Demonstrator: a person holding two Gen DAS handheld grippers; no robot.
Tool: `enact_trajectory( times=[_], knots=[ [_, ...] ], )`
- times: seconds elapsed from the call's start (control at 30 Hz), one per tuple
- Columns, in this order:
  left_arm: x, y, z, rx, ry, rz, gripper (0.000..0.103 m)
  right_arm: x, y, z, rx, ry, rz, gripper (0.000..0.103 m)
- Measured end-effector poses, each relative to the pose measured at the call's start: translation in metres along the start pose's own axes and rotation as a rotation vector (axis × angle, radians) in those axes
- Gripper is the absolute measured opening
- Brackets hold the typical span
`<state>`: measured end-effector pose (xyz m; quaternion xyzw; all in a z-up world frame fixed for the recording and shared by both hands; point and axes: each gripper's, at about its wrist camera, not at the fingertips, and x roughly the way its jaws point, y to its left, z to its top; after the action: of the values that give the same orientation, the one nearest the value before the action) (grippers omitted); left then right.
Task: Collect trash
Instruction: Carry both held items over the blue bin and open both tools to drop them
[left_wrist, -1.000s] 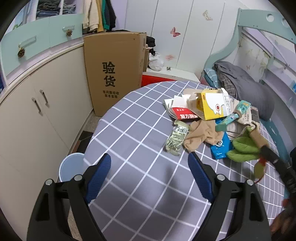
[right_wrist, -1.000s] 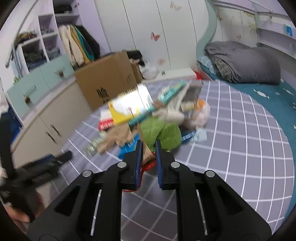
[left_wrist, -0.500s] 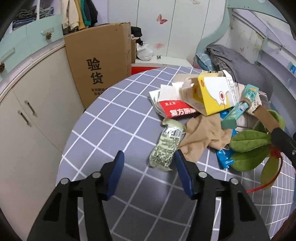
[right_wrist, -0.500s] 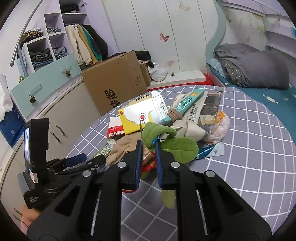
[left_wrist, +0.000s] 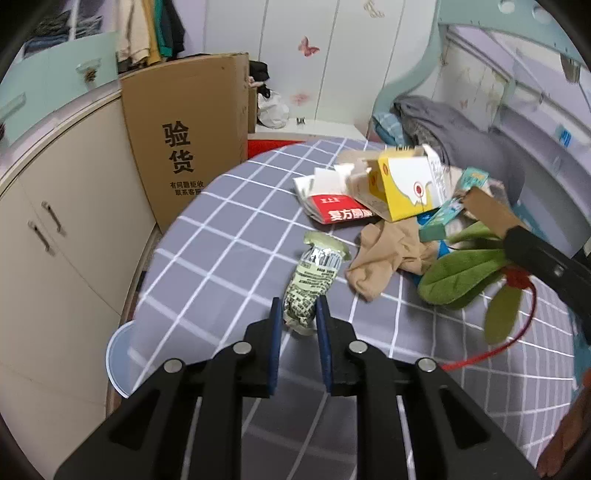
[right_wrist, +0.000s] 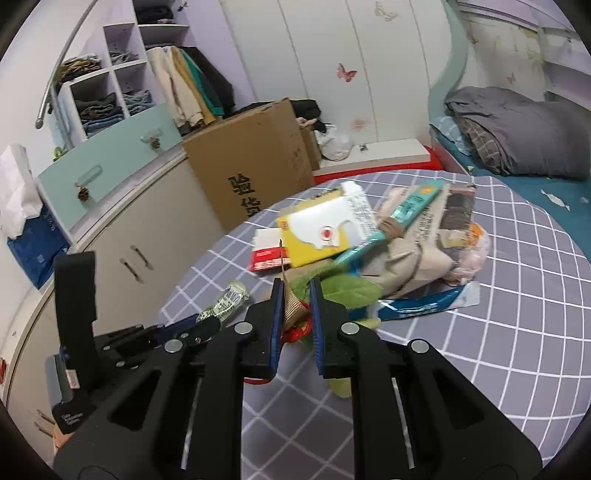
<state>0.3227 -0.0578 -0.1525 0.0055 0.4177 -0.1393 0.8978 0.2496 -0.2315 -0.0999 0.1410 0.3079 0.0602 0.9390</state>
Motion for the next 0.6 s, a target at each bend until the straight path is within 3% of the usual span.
enact_trajectory(
  times=[0.33, 0.6],
  knots=[
    [-0.061, 0.078, -0.024, -0.187, -0.108, 0.016, 0.017, 0.001, 0.062, 0.008, -0.054, 0.024, 0.111, 0.014],
    [-0.088, 0.162, -0.044, -0.317, -0.150, 0.103, 0.017, 0.033, 0.152, 0.000, -0.154, 0.089, 0.225, 0.014]
  ],
)
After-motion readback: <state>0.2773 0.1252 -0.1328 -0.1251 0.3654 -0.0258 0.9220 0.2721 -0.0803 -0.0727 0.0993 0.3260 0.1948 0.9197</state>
